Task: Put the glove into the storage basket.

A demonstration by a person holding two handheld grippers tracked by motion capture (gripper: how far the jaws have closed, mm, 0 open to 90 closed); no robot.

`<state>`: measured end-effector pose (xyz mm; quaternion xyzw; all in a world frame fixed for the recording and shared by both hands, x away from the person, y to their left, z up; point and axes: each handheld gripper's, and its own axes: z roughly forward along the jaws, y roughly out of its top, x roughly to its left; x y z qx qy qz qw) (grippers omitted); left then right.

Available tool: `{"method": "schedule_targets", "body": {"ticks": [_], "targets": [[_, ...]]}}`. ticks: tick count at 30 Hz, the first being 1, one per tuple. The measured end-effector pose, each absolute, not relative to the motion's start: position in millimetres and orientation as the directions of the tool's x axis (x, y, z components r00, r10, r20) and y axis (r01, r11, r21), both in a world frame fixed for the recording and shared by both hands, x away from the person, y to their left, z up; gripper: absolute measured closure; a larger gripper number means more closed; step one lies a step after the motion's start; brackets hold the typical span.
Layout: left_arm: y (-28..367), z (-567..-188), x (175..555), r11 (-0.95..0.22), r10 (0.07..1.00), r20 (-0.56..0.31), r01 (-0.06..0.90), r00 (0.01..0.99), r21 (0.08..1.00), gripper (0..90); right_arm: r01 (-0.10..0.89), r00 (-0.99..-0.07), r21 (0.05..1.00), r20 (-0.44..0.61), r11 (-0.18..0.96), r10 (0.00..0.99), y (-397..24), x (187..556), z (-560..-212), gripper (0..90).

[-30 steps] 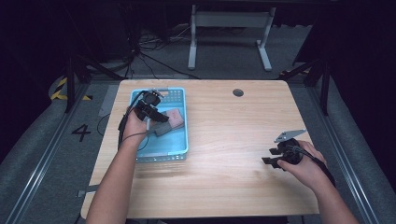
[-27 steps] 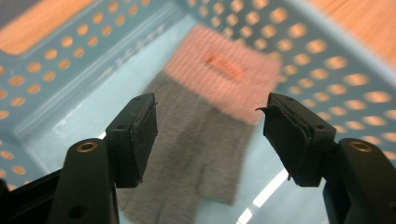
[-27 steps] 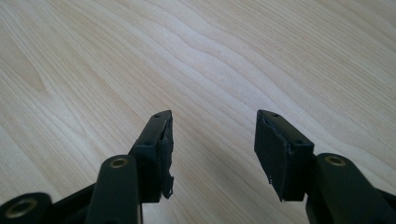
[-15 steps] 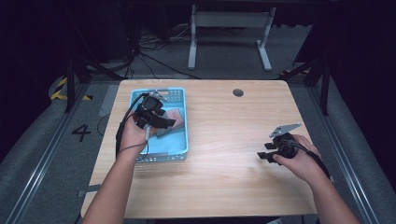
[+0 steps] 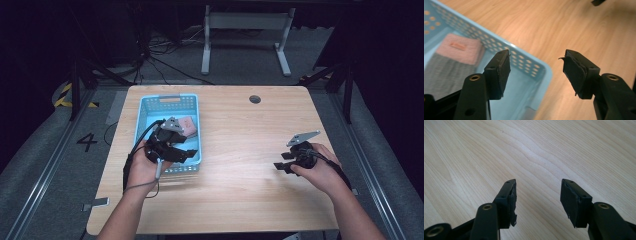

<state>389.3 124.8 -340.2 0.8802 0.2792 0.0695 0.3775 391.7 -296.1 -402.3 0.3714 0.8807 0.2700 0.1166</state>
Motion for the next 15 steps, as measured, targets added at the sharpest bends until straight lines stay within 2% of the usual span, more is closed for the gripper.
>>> {"method": "schedule_targets", "body": {"ticks": [7,15], "targets": [[117.2,-361.9,368.1,-0.568,0.503,-0.082,0.401,0.860,0.719,39.1,0.599,-0.688,0.563,-0.002,0.570,0.725,-299.4,389.8,-402.2,47.4],[116.2,-375.5,364.5,-0.572,0.500,-0.091,0.408,0.861,0.712,38.8,0.601,-0.684,0.564,-0.003,0.566,0.729,-301.9,390.1,-402.3,47.3]]}}
